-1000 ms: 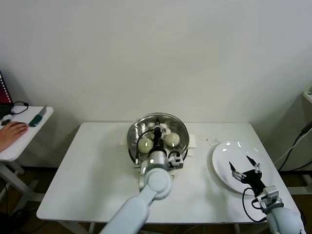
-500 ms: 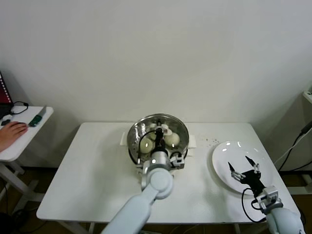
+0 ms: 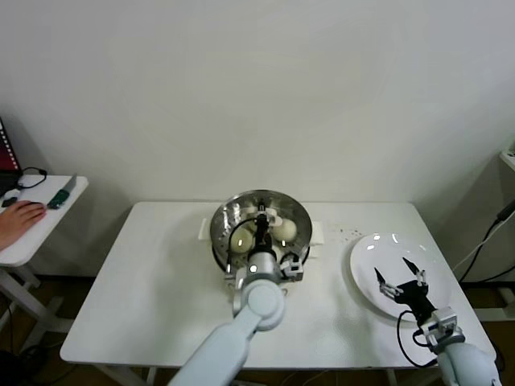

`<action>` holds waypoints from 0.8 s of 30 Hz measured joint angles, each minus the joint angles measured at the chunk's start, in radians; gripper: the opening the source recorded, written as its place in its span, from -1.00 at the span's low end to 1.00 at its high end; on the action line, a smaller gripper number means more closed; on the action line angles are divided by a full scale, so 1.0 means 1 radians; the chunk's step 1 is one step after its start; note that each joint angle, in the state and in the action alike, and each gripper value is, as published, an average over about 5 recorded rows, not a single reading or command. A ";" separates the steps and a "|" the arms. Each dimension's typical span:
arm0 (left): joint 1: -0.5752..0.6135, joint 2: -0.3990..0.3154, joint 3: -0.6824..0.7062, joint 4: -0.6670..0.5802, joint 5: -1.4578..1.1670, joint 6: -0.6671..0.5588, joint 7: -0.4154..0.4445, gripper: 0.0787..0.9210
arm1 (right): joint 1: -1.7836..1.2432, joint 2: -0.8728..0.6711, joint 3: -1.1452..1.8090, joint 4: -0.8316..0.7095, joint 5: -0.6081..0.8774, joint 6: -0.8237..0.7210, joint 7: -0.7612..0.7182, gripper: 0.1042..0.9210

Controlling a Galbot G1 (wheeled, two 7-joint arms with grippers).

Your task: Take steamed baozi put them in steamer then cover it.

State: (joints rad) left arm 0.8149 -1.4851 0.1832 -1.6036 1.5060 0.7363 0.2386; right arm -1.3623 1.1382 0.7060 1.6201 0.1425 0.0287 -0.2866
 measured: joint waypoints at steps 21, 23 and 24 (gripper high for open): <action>0.042 0.075 -0.002 -0.132 -0.084 0.001 0.022 0.17 | -0.001 -0.007 0.019 0.009 0.045 -0.045 -0.016 0.76; 0.053 0.089 -0.003 -0.162 -0.095 0.001 0.021 0.31 | -0.001 -0.008 0.019 0.009 0.047 -0.049 -0.016 0.76; 0.059 0.097 -0.005 -0.177 -0.099 0.001 0.020 0.37 | -0.001 -0.008 0.019 0.009 0.048 -0.051 -0.016 0.76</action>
State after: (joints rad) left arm 0.8741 -1.3886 0.1784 -1.7806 1.4066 0.7372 0.2585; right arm -1.3631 1.1300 0.7249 1.6295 0.1900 -0.0225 -0.3030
